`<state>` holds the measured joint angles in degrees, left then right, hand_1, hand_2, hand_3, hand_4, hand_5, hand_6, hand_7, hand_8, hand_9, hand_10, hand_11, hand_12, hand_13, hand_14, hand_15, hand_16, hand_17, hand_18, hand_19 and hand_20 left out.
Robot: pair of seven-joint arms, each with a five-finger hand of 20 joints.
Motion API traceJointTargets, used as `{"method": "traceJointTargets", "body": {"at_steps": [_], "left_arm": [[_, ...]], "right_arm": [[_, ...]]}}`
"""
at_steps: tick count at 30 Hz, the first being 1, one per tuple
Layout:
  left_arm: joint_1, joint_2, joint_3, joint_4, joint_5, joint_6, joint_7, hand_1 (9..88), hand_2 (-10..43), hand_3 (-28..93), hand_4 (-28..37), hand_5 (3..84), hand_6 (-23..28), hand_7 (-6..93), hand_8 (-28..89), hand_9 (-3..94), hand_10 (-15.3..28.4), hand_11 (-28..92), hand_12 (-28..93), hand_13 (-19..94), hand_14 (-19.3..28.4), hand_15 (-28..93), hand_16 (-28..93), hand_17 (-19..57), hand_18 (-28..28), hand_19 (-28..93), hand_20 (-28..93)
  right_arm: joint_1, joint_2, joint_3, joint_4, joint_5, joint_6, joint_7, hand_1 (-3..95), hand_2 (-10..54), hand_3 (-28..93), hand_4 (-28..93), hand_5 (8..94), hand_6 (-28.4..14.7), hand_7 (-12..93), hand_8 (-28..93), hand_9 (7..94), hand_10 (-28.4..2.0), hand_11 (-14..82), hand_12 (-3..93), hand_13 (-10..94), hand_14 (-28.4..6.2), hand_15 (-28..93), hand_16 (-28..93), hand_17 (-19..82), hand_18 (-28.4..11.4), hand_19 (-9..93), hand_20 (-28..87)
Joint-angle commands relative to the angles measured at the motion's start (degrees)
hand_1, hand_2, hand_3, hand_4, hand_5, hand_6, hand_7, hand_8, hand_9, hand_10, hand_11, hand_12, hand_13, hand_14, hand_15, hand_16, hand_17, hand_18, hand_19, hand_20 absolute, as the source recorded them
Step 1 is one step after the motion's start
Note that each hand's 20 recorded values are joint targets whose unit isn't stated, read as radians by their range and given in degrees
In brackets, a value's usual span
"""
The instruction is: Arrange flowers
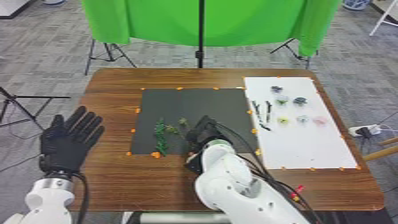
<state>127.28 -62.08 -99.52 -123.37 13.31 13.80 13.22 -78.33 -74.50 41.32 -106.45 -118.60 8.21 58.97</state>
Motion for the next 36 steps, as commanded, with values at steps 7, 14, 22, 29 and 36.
{"method": "traceJointTargets", "body": {"at_steps": [7,14,22,29,36], "left_arm": [[1.45,-1.3,-0.38,0.05,-0.68,0.15,0.43,26.6,12.7,74,-28.3,44.9,9.3,14.5,-8,37.5,15.7,18,13,28,14.9,30,-4,-3.6,13.6,24,14],[2.22,-1.69,-0.91,-0.28,-0.87,0.43,0.36,26.6,12.9,74,-28.3,44.9,9.3,14.6,-8,37.7,15.8,19,13,28,14.8,30,-4,-3.6,13.6,24,13],[2.95,-2.02,-1.56,-0.56,-0.86,0.68,0.27,26.6,13.0,74,-28.3,45.0,9.3,14.7,-9,37.8,15.8,19,13,28,14.9,30,-4,-3.6,13.6,24,13],[3.0,-2.33,-1.6,-0.5,-0.89,0.36,0.32,26.6,13.0,74,-28.3,45.2,9.4,14.7,-9,37.9,15.9,19,13,28,15.0,31,-4,-3.7,13.6,25,14],[3.54,-3.04,-1.72,-0.82,-0.99,0.11,1.15,26.6,13.1,74,-28.3,45.2,9.4,14.7,-9,38.0,15.9,19,13,28,14.9,31,-4,-3.7,13.7,25,14]], "right_arm": [[-0.25,1.97,0.76,-2.95,3.13,-2.54,-0.69,46.8,-9.5,68,-16,78.7,-8.1,14,6,89.3,-14.6,33.7,26.9,87,-7.3,61,34,55,-24.9,93,56],[-0.88,2.98,0.61,-5.28,1.74,-4.55,-2.65,42.7,-8.2,71,-16,78.7,-8.5,9,-5,90.9,-14.8,30.4,26.0,87,-8.0,60,34,55,-25.1,93,55],[-1.79,3.97,2.0,-7.58,3.69,-9.26,-2.62,38.5,-3.6,70,-16,76.2,-9.6,9,-10,91.2,-15.6,28.2,25.6,87,-8.8,61,35,55,-26.2,93,55],[-2.45,4.93,3.4,-7.77,-0.61,-6.97,-3.76,36.3,-1.0,69,-15,74.0,-10.7,9,-11,90.7,-16.2,26.9,25.2,86,-9.2,61,35,54,-26.3,93,54],[-1.18,7.68,10.15,-6.5,-4.61,-0.26,-2.78,36.0,-0.3,69,-15,75.7,-8.4,10,-10,90.7,-16.1,27.6,25.4,86,-9.1,61,34,54,-25.9,93,53]]}}
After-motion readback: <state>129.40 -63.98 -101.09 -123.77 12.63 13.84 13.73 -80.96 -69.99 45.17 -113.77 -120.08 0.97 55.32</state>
